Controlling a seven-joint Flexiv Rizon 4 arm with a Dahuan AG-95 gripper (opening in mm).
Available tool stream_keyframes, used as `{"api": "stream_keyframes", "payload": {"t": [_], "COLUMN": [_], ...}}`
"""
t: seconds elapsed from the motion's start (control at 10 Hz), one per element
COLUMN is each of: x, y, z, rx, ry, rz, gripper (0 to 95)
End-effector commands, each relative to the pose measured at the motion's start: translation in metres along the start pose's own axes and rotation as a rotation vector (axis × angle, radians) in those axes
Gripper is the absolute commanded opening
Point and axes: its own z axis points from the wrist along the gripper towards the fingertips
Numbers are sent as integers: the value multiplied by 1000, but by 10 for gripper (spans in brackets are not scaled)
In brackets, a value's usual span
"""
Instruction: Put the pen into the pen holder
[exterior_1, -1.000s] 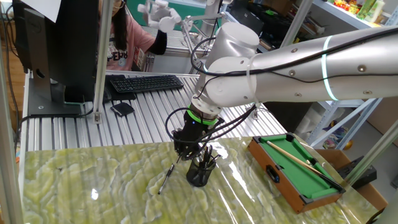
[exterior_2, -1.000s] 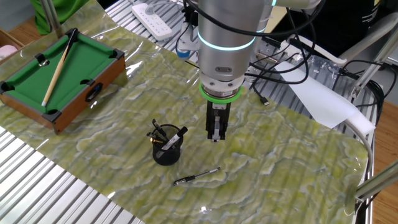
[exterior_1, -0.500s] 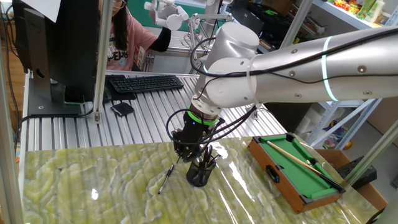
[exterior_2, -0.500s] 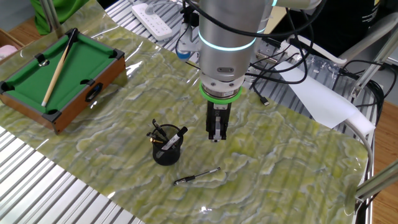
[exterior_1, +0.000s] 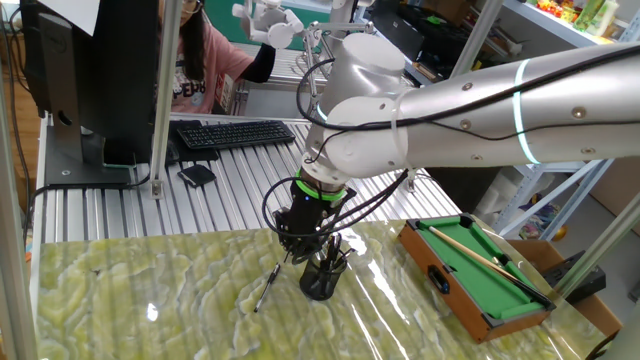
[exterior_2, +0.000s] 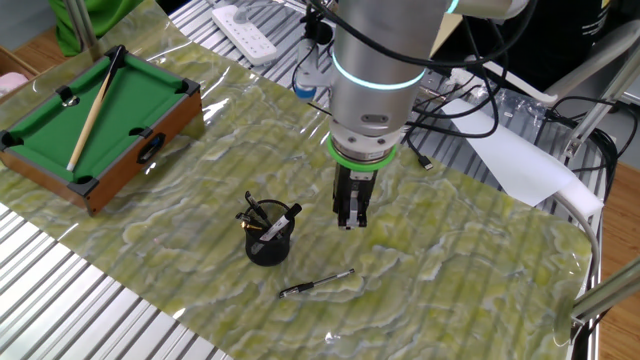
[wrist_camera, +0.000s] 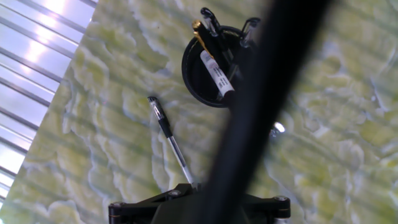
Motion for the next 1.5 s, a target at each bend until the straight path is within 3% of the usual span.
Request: {"api": "stream_keyframes", "payload": {"t": [0.1,0.4,1.0,1.2,1.5], "x": [0,0,10,11,10], "y": [0,0,33,38,41], "z": [0,0,27,32,36], "rx": [-10,-24,-21,-10,-8], "ry": [14,34,23,4,8], "rz": [-13,-10,-12,-3,12], "gripper": [0,0,0,0,0]}}
